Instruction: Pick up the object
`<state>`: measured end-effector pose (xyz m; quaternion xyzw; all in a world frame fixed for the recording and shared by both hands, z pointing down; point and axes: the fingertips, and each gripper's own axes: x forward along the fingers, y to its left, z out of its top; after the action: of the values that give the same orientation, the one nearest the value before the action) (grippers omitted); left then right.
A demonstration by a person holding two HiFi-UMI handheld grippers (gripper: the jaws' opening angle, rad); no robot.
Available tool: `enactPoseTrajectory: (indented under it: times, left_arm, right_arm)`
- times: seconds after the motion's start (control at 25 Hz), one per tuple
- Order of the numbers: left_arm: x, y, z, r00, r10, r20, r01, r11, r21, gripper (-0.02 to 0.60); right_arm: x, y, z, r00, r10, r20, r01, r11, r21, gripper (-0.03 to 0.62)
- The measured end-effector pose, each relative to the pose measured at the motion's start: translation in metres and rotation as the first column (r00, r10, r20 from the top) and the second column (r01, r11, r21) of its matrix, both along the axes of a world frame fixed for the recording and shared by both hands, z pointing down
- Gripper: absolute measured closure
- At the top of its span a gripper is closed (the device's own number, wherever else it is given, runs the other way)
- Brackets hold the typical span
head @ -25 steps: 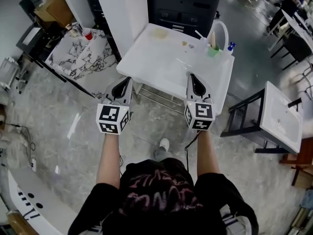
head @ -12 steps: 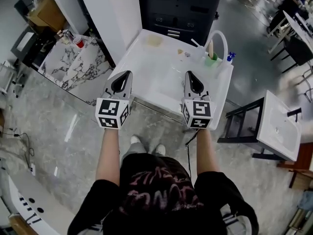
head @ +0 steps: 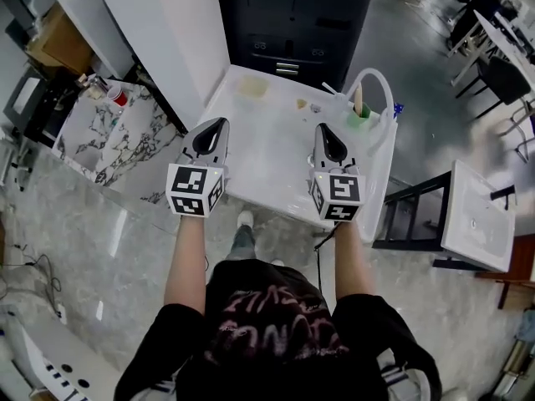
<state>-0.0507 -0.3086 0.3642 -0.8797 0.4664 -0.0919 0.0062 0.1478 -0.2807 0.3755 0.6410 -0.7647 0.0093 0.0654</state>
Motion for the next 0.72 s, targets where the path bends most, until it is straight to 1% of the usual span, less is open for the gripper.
enactPoseTrajectory:
  times: [0.4, 0.72]
  left_arm:
    - [0.013, -0.116, 0.034, 0.996, 0.093, 0.005, -0.092, 0.993, -0.068, 0.573]
    - [0.033, -0.181, 0.083, 0.984, 0.175, 0.015, -0.171, 0.973, -0.157, 0.573]
  right_arm:
    - [0.002, -0.097, 0.022, 0.996, 0.084, 0.000, -0.084, 0.996, -0.033, 0.579]
    - [0.003, -0.151, 0.054, 0.991, 0.134, 0.011, -0.132, 0.987, -0.095, 0.579]
